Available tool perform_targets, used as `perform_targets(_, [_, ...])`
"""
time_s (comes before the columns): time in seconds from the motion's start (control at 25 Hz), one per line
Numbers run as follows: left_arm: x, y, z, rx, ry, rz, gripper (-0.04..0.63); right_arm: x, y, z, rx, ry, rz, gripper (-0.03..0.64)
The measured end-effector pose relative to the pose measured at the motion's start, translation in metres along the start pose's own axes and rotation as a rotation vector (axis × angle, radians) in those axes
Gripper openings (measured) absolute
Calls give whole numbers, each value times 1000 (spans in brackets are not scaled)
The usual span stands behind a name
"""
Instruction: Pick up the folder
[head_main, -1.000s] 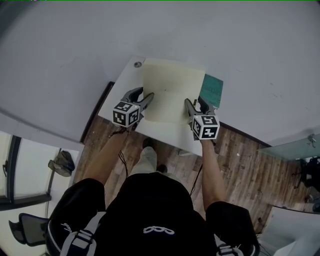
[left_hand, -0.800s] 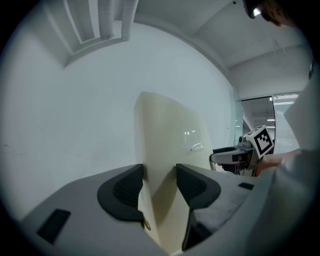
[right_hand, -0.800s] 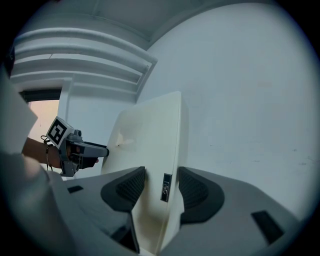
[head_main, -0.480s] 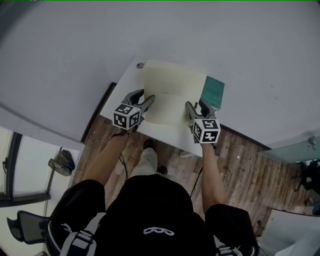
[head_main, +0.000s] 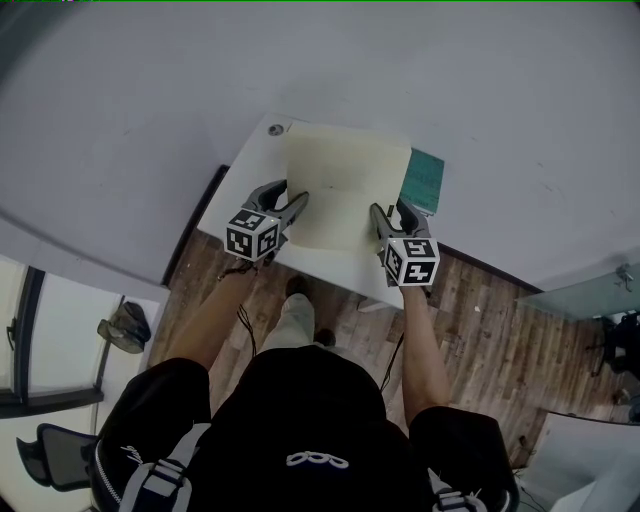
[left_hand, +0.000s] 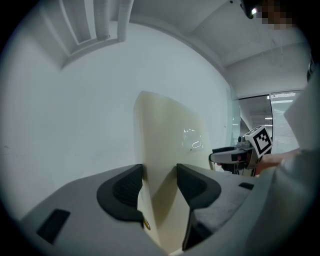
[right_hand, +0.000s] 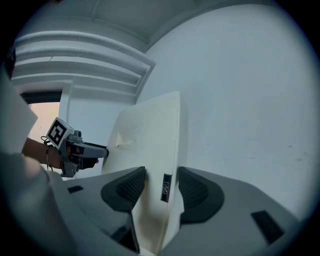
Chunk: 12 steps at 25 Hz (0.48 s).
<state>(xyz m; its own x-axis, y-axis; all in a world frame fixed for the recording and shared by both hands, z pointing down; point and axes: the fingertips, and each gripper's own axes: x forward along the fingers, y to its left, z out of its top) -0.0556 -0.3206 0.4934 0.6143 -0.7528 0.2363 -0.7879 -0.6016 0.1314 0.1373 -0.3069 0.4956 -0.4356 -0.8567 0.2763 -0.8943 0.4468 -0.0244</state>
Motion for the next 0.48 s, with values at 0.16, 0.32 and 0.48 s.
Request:
perform_targets(0.16, [2,-6,-6,-2,11,-8,224,-6,-3,-7,7,5,-2,227])
perform_targets(0.32, [5,-11,-10,1,21,-12,224,-9,-6,-14,18,15,-4,227])
perform_targets(0.48, [8,-12,-14,0,31,-16,224,-9,-8,-19,24,21,-4,225])
